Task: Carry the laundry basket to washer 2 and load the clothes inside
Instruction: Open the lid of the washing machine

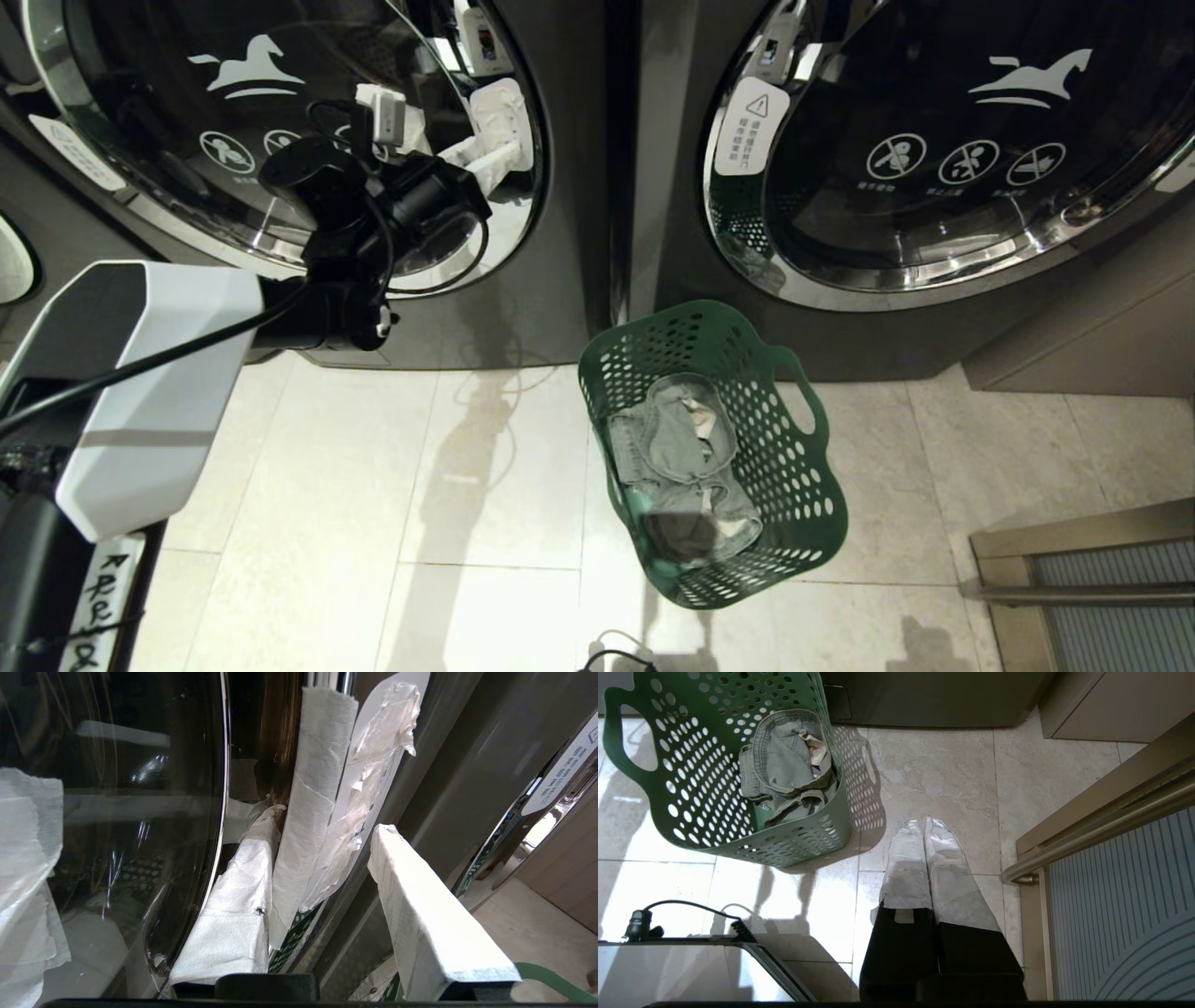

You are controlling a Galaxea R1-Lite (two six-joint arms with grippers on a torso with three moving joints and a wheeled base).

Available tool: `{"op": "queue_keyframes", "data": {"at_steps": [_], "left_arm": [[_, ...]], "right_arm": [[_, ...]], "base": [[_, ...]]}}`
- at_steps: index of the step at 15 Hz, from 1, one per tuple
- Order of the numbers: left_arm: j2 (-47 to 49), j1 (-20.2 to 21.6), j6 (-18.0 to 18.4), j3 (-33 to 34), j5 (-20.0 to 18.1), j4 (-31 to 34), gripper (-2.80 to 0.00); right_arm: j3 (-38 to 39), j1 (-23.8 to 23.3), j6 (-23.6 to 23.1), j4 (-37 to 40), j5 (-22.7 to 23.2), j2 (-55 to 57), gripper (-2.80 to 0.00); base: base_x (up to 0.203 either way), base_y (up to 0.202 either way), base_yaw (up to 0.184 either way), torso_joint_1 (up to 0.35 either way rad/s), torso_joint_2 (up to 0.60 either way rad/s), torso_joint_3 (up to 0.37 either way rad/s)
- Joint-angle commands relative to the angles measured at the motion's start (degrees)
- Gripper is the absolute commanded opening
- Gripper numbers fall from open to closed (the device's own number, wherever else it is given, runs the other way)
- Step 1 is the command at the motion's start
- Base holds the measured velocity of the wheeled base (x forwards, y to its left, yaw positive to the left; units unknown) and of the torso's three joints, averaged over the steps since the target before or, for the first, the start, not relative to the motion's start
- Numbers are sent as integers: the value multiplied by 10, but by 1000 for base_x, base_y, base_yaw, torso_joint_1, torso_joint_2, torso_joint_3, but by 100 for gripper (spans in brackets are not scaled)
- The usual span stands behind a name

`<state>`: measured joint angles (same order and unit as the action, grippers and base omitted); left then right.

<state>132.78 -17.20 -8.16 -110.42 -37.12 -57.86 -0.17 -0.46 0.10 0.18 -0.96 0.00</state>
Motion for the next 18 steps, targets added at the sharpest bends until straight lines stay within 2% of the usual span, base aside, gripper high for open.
{"op": "queue_keyframes", "data": {"at_steps": [1, 4, 7, 9, 13, 18], "left_arm": [[-9, -27, -4, -1, -4, -4, -280], [-19, -58, -14, 2, -2, -4, -280], [-22, -68, -13, 8, 0, -8, -280], [-26, -71, -12, 46, 0, -36, -280], [-69, -88, -11, 168, 1, -100, -280], [-76, -92, -9, 173, 0, -107, -280]], "right_arm": [[0, 0, 0, 0, 0, 1, -280], [0, 0, 1, 0, 0, 1, -280], [0, 0, 0, 0, 0, 1, -280], [0, 0, 0, 0, 0, 1, -280], [0, 0, 0, 0, 0, 1, -280], [0, 0, 0, 0, 0, 1, -280]], "base": [[0, 0, 0, 0, 0, 0], [0, 0, 0, 0, 0, 0], [0, 0, 0, 0, 0, 0], [0, 0, 0, 0, 0, 0], [0, 0, 0, 0, 0, 0], [0, 0, 0, 0, 0, 0]]}}
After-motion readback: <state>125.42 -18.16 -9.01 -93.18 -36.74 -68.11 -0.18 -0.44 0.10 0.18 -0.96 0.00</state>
